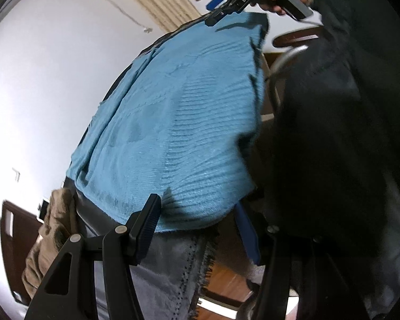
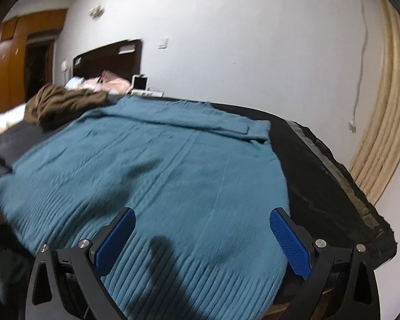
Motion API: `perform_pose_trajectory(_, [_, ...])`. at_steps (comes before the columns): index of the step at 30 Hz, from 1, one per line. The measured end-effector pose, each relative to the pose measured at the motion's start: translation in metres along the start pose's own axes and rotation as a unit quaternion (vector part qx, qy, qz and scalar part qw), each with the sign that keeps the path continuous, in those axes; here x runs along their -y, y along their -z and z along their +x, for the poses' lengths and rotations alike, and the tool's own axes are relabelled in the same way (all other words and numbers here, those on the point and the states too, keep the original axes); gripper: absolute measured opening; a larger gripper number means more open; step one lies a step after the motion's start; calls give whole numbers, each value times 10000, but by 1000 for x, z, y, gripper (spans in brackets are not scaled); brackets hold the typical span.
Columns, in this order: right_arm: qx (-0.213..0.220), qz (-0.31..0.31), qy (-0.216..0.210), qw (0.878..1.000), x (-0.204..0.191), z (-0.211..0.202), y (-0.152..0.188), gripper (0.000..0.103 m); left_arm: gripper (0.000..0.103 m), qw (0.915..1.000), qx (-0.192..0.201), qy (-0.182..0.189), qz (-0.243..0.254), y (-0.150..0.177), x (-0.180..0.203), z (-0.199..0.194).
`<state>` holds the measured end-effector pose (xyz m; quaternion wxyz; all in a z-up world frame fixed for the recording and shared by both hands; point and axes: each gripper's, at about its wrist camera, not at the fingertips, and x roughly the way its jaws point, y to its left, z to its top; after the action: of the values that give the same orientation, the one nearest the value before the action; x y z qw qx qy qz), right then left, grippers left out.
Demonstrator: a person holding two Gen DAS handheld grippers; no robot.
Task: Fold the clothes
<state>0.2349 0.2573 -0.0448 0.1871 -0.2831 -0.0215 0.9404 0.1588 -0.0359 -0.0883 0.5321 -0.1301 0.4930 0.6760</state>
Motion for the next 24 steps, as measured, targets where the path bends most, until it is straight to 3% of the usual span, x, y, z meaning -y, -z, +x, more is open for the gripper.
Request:
perform_pose_trajectory(5, [29,355,105,9993,13,6,-7,102,61,9998,1,69,-188,-4,-4,1])
perform_pose_trajectory(12, [39,352,148,9993,14,0,-1,102,38,9995,14,175,-276,-8,-4,-1])
perform_pose_trajectory(24, [146,174,163,9996,8,-10,-1,102,23,9942,272,365,-978,-23,-27,-12])
